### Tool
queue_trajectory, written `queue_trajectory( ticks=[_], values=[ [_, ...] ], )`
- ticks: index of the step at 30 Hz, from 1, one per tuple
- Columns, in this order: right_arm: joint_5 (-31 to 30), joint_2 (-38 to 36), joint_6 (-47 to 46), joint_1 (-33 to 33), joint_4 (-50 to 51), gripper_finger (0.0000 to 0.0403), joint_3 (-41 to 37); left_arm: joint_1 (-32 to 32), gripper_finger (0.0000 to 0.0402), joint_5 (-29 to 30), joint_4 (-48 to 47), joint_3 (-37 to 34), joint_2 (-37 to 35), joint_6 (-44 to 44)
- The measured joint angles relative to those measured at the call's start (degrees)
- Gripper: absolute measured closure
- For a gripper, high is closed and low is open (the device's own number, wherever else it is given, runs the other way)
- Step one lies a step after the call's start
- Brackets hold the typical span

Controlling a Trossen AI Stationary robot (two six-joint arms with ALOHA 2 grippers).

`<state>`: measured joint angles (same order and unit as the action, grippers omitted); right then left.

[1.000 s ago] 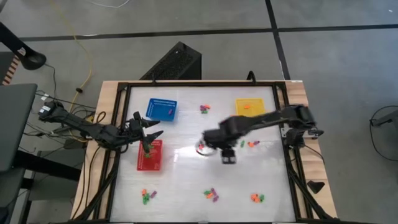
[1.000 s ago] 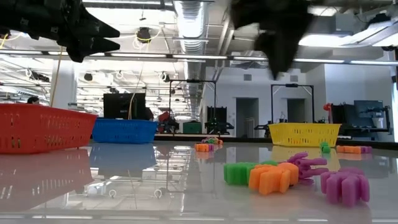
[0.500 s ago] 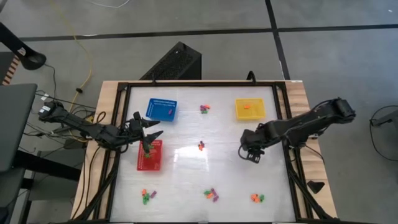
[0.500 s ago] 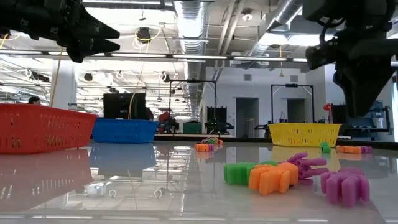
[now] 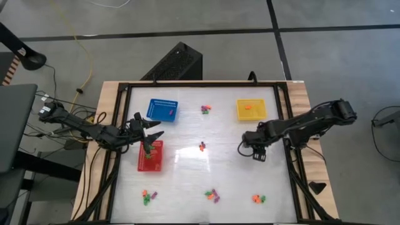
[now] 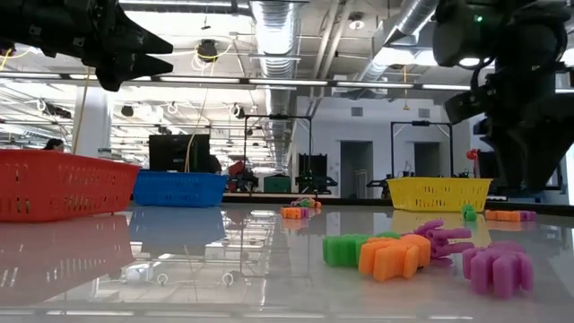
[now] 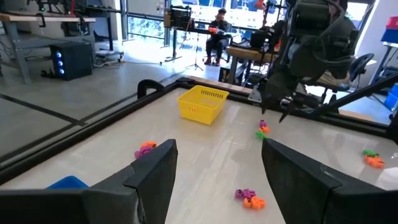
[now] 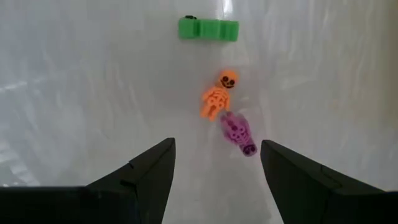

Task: Sort Halloween decoration
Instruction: Put the violet skeleton toy into the blue bin

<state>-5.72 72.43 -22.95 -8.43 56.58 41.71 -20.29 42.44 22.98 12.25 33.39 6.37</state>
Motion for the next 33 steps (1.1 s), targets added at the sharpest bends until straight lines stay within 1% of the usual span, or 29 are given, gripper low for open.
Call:
queue_trajectory(
  ticks=[4,9,20,23,28,33],
  values=[
    [0.0,0.0,1.5,1.1,0.3,0.0133,0.0,0.0,0.0175,0.0,0.0,0.0,0.0,-0.1],
    [0.1,0.0,8.8,2.8,0.9,0.0133,0.0,0.0,0.0175,0.0,0.0,0.0,0.0,-0.1],
    [1.5,0.0,9.5,9.5,0.7,0.0133,0.0,0.0,0.0175,0.0,0.0,0.0,0.0,0.4],
    [2.0,0.0,9.7,10.1,-0.1,0.0133,-0.3,0.0,0.0175,0.0,0.0,0.0,0.0,0.4],
    [4.4,0.2,9.3,10.1,-1.2,0.0133,-2.0,0.0,0.0175,0.0,0.0,0.0,0.0,0.4],
    [4.4,3.0,9.1,10.1,-1.5,0.0133,-2.0,0.0,0.0175,0.0,0.0,0.0,0.0,0.4]
  ],
)
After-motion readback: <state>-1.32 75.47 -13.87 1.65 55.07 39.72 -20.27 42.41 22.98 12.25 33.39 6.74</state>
